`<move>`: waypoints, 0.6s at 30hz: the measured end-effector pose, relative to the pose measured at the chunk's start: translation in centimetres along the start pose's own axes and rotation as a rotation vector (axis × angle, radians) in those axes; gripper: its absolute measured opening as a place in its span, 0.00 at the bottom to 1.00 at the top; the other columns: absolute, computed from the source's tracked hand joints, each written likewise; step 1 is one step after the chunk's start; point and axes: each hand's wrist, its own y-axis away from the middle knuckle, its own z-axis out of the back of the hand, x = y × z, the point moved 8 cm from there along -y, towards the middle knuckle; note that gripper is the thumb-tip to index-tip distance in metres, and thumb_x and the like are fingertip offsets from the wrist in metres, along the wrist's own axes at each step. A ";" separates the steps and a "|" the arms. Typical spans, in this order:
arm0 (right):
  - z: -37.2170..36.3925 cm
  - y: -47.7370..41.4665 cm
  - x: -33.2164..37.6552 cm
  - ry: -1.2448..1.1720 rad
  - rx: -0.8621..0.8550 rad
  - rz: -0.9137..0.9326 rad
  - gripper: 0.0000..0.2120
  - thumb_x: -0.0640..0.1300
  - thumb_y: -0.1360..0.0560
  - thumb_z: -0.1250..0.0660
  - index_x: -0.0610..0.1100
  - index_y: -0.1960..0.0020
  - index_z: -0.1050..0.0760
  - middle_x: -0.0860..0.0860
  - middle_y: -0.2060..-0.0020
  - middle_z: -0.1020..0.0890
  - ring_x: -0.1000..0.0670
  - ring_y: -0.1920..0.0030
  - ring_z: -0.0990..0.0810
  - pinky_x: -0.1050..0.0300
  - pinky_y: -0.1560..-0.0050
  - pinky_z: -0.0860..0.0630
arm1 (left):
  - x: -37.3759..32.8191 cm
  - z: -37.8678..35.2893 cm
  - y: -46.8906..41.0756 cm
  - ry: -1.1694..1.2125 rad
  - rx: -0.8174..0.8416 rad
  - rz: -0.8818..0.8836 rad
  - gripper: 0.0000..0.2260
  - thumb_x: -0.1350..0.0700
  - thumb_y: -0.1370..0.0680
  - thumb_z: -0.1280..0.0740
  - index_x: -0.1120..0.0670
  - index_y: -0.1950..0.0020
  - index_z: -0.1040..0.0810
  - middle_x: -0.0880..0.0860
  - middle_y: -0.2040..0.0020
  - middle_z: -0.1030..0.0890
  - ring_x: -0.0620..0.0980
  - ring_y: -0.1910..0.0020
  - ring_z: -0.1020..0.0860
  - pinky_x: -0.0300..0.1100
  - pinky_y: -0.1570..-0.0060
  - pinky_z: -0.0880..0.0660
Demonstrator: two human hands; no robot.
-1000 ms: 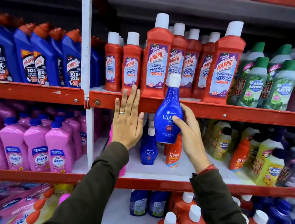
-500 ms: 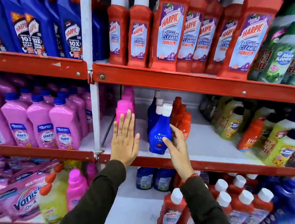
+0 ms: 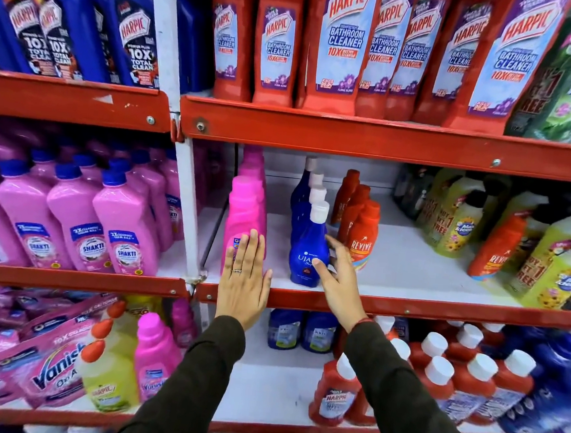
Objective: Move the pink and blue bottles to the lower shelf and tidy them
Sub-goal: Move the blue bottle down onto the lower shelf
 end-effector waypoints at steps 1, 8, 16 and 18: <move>0.0 -0.1 0.0 0.006 0.000 0.000 0.23 0.40 0.19 0.35 0.52 0.26 0.34 0.50 0.30 0.30 0.51 0.30 0.28 0.65 0.39 0.22 | 0.0 0.0 0.0 0.001 -0.005 -0.003 0.34 0.51 0.17 0.47 0.59 0.17 0.60 0.56 0.16 0.62 0.52 0.16 0.60 0.49 0.18 0.62; 0.4 -0.2 -0.1 0.001 -0.027 0.017 0.23 0.39 0.19 0.35 0.49 0.25 0.35 0.53 0.34 0.30 0.51 0.30 0.28 0.64 0.39 0.22 | -0.2 0.2 0.1 0.016 -0.030 -0.015 0.33 0.51 0.17 0.47 0.59 0.17 0.60 0.55 0.16 0.62 0.51 0.17 0.60 0.48 0.18 0.62; 0.3 0.1 -0.1 -0.007 0.007 0.010 0.26 0.40 0.19 0.35 0.49 0.23 0.38 0.52 0.32 0.31 0.52 0.30 0.29 0.76 0.47 0.24 | -0.7 0.7 0.1 -0.032 0.010 -0.025 0.33 0.51 0.17 0.48 0.58 0.17 0.61 0.55 0.16 0.64 0.51 0.17 0.62 0.48 0.18 0.62; 0.5 0.2 0.2 -0.038 0.016 0.013 0.29 0.42 0.19 0.35 0.49 0.21 0.41 0.51 0.28 0.32 0.54 0.30 0.29 0.76 0.47 0.25 | -1.6 0.9 0.1 -0.034 0.006 -0.035 0.33 0.51 0.17 0.48 0.58 0.17 0.60 0.55 0.16 0.63 0.51 0.17 0.62 0.48 0.19 0.64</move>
